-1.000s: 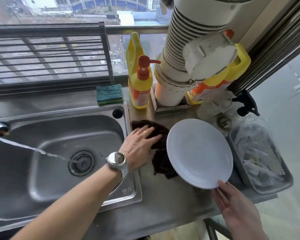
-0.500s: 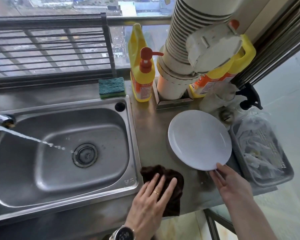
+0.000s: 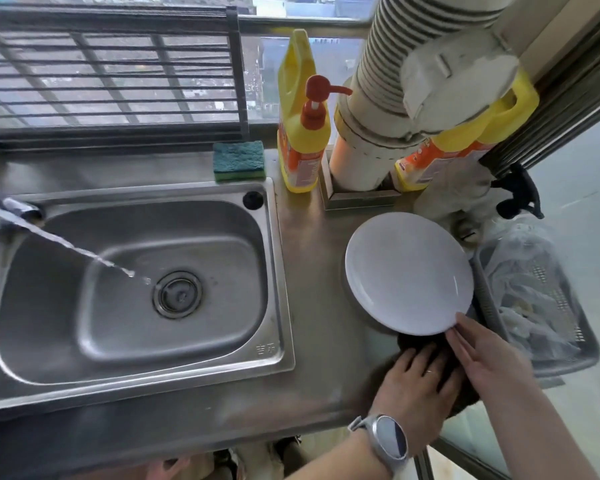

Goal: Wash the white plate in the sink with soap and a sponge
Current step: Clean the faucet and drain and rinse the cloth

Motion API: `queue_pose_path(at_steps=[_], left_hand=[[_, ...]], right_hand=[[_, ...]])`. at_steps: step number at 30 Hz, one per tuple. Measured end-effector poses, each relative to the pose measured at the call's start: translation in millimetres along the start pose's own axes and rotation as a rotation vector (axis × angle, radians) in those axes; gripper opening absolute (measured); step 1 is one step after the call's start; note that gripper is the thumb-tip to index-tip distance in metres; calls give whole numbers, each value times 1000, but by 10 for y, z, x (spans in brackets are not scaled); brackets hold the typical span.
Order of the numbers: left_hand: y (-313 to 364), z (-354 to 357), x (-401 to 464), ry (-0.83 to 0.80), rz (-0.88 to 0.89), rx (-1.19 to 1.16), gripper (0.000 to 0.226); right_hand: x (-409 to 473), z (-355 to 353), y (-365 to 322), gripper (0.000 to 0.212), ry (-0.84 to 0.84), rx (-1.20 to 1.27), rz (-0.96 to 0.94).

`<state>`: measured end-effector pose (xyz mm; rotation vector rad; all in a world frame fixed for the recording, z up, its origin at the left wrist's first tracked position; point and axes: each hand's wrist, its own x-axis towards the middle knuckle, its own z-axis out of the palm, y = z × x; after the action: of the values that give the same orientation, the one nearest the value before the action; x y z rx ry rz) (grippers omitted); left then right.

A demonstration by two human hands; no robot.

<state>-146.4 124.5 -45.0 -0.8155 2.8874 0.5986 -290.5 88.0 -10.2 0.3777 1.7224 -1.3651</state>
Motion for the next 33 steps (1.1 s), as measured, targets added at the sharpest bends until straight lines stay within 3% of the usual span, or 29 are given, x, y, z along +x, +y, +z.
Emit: queue_pose_path(at_steps=[5, 7, 9, 10, 14, 16, 18, 21, 27, 33], left_hand=[[-581, -59, -803, 80, -55, 67, 47], [-876, -107, -1151, 167, -103, 91, 50], [-1164, -175, -1503, 231, -109, 100, 52], [-1287, -197, -1665, 253, -100, 88, 53], [-1640, -238, -1869, 235, -184, 15, 58], [-1821, -263, -1699, 226, -274, -41, 60], [-1951, -327, -1598, 231, -325, -153, 63], [-1941, -385, -1857, 236, -248, -160, 59], [-1741, -158, -2585, 210, -128, -78, 56], [-1974, 27, -3463, 343, -262, 24, 40]], right_hand=[[-152, -49, 143, 29, 100, 18, -112], [-408, -118, 412, 21, 207, -156, -309], [-764, -64, 811, 9, 239, -488, -566], [-966, 18, 1046, 14, 158, -654, -700], [-1394, 433, 1879, 54, -498, -1065, -1179], [-1263, 693, 1951, 63, -633, -1233, -1299], [-1088, 952, 1855, 61, -650, -1344, -1334], [-1107, 1035, 1801, 58, -746, -1449, -1336], [-1568, 508, 2304, 56, -746, -1316, -1282], [-1955, 933, 3158, 63, -888, -1295, -1384]])
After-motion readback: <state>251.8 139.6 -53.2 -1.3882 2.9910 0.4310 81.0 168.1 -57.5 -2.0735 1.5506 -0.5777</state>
